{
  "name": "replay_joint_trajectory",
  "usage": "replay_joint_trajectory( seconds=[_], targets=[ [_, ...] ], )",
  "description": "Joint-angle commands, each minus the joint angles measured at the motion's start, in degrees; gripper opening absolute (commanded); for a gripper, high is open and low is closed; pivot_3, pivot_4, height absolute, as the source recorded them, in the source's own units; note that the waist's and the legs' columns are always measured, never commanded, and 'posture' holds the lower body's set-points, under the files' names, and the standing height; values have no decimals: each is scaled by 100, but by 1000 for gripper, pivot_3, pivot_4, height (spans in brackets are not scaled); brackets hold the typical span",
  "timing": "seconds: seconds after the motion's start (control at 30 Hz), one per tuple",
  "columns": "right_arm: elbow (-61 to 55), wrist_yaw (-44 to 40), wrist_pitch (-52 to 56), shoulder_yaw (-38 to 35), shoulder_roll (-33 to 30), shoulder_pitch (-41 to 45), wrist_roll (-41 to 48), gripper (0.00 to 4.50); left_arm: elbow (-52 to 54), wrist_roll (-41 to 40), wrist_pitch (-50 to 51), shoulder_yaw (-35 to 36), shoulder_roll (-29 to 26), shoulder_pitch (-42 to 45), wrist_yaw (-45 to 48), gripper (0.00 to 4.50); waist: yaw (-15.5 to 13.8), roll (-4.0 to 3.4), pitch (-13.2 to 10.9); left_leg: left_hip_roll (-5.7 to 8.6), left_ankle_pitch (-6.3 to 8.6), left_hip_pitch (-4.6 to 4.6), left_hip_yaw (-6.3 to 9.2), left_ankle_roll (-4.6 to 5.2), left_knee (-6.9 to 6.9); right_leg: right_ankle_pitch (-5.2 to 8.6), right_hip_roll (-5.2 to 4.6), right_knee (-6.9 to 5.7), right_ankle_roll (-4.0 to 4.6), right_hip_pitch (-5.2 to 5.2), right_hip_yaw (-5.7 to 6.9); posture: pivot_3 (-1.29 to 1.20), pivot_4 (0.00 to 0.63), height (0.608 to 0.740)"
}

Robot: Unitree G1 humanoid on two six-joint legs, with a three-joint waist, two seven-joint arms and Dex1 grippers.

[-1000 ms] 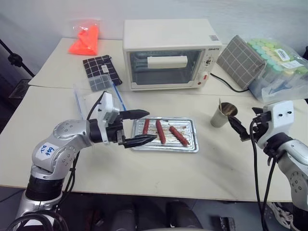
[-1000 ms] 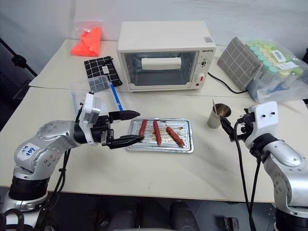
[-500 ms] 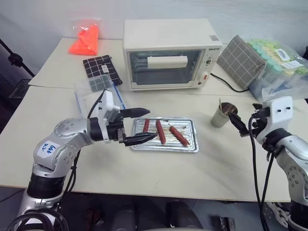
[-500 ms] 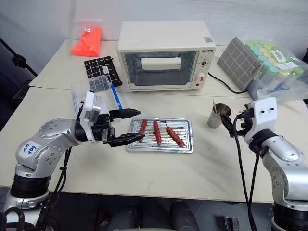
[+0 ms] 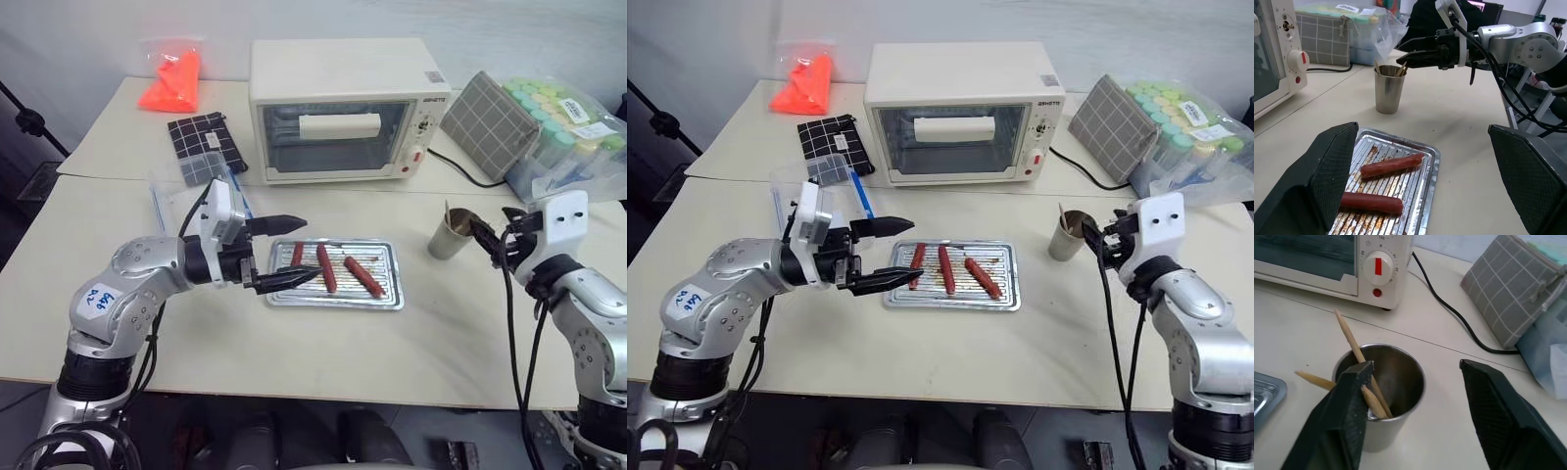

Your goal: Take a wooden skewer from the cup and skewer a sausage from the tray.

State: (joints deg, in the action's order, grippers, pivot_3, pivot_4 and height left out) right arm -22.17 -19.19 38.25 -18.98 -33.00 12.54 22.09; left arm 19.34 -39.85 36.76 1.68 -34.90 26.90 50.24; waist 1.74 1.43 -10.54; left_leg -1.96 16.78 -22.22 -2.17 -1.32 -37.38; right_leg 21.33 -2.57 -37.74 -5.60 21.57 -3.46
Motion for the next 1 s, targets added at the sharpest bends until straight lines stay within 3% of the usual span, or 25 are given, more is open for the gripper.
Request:
replay_joint_trajectory(
  seconds=[0.03, 0.4, 0.53, 0.7, 1.0],
  targets=[
    [-107, 69, 51, -57, 103, 103, 113, 2011, 36, 50, -132, 33, 23, 166, 17, 4500, -5, 0, 0, 1, 0, 0, 0, 0, 0, 0, -1, 0, 0, 0, 0, 0, 150, 740],
    [111, 140, -9, 83, 483, 316, 130, 2011, -8, 134, -182, 19, 71, 225, 27, 4500, 0, 0, 0, 0, 0, 0, 0, 0, 0, 0, -1, -1, 0, 0, 0, 0, 150, 740],
    [128, 127, -52, 58, 527, 369, 178, 1316, -8, 154, -191, 25, 72, 228, 27, 4500, 5, 0, 0, 0, 0, 0, 0, 0, 1, 0, -1, 0, 0, 0, 0, 0, 150, 740],
    [144, 76, -111, 55, 503, 387, 181, 20, -26, 183, -208, 14, 101, 254, 24, 4500, 3, 0, 0, 0, 0, 0, 0, 0, 2, 0, -1, 0, 0, 1, 0, 0, 150, 740],
    [143, 73, -24, -22, 339, 664, 182, 20, -68, 218, -247, -64, 172, 307, 53, 4500, 4, -1, -1, 0, 0, 0, 0, 0, 2, 0, -1, 0, 0, 1, 0, 0, 150, 740]
  ],
)
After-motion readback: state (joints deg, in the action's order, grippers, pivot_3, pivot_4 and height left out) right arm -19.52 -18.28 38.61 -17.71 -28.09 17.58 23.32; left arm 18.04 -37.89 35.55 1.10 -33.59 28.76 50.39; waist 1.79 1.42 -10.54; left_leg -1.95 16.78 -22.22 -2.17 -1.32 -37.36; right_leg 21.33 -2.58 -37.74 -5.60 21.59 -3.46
